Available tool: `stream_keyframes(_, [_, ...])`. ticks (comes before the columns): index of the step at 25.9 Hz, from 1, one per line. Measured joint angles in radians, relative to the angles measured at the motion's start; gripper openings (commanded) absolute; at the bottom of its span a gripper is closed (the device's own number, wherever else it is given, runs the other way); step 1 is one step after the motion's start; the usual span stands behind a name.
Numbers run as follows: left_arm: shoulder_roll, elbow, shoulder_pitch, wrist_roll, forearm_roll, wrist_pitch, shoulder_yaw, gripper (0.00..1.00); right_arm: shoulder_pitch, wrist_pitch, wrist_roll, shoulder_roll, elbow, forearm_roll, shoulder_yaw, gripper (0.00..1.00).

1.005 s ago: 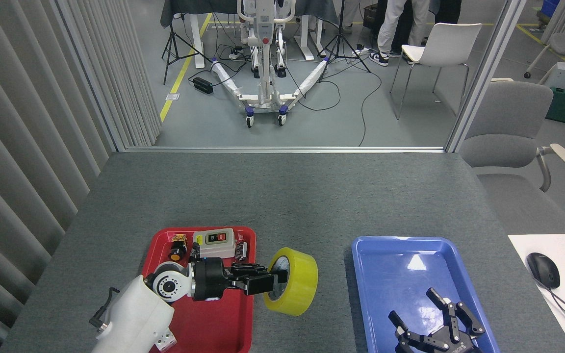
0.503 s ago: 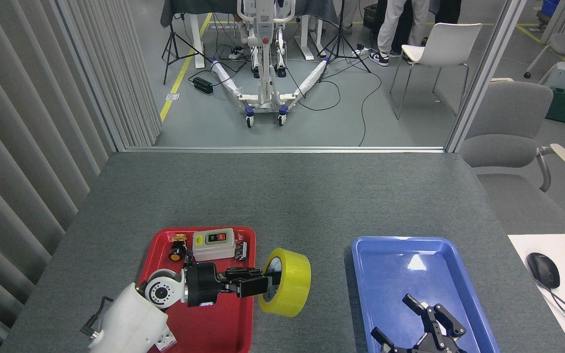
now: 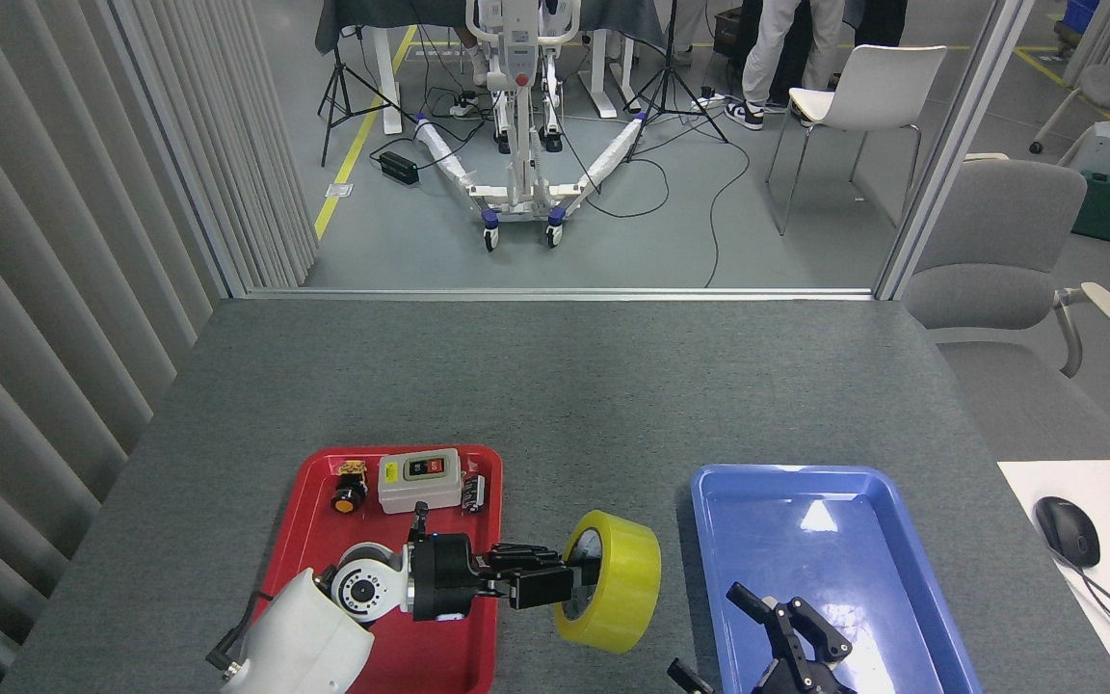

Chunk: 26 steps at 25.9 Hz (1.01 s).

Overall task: Place and move tape with both arms
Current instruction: 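Lift the tape roll with the left gripper and carry it toward the right gripper, then grasp the tape roll with the right gripper from the left gripper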

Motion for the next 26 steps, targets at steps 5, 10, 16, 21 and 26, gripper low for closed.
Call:
stream_keyframes(5, [-0.014,0.001,0.000,-0.002,-0.002,0.000,-0.010,0.00,-0.008,0.000,0.001,0.023,-0.008,0.024,0.047,0.99])
stream_keyframes(10, [-0.015,-0.002,0.006,-0.002,-0.002,0.000,-0.011,0.00,-0.005,0.000,0.002,0.031,-0.012,0.039,0.073,0.92])
stream_keyframes(16, [-0.015,-0.009,0.010,-0.002,-0.006,0.000,-0.009,0.00,-0.002,0.000,0.003,0.037,-0.013,0.045,0.084,0.74])
stream_keyframes(21, [-0.016,-0.021,0.013,-0.002,-0.008,0.001,-0.011,0.00,-0.001,0.000,0.018,0.041,-0.012,0.046,0.086,0.65])
stream_keyframes(26, [-0.018,-0.036,0.016,-0.001,-0.010,0.001,-0.026,0.00,0.000,0.000,0.029,0.044,-0.011,0.046,0.086,0.61])
